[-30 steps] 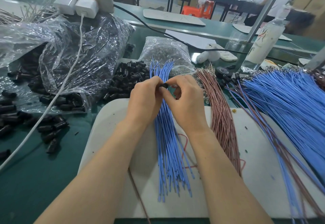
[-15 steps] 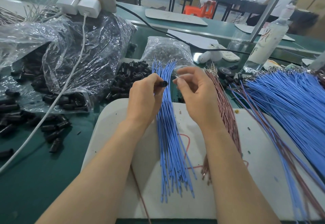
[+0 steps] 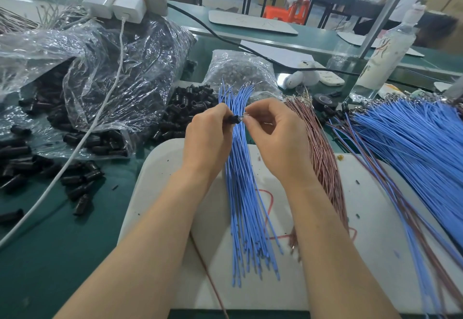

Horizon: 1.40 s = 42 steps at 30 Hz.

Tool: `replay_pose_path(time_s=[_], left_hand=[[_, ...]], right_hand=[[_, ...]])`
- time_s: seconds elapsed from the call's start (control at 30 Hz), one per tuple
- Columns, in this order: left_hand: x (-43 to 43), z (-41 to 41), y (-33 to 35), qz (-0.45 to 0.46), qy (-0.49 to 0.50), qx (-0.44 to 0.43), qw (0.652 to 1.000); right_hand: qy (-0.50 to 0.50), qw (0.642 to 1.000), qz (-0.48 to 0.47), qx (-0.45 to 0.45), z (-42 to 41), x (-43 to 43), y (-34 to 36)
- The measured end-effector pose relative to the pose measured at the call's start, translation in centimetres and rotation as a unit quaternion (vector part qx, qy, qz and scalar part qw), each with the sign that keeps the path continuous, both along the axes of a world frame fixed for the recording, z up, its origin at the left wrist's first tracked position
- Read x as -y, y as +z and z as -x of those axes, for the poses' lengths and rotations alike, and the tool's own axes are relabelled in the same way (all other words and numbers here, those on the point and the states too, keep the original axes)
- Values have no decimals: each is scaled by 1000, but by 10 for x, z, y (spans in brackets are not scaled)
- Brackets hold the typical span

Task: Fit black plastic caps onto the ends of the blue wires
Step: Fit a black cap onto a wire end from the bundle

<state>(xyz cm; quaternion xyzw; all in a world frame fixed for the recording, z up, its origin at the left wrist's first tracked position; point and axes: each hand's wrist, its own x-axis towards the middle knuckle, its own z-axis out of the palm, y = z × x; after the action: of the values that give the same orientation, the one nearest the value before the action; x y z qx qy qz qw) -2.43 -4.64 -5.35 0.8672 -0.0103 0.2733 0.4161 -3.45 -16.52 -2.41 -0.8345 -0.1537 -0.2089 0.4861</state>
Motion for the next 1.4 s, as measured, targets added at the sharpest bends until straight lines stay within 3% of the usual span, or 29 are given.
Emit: replay_pose_path(time_s=[0.4,0.57,0.8,1.0,1.4], left_hand=[[2,2,2,-55,7,-21,998],[2,0,-1,-60,-24,-34,997],[1,-2,0,-16,-114,-51,992],[1,0,2,-20,-112,-46,992],[3,1,0,-48,-105,-7,993]], right_hand=[[-40,995,74,61,0,-7,-8],[-60,996,56,38,-6,2,-8],[-51,992,-71,-95,-18,19,-12],[7,946,-268,-184,-20,18,-14],[26,912,-336,-233,-22,12,-21]])
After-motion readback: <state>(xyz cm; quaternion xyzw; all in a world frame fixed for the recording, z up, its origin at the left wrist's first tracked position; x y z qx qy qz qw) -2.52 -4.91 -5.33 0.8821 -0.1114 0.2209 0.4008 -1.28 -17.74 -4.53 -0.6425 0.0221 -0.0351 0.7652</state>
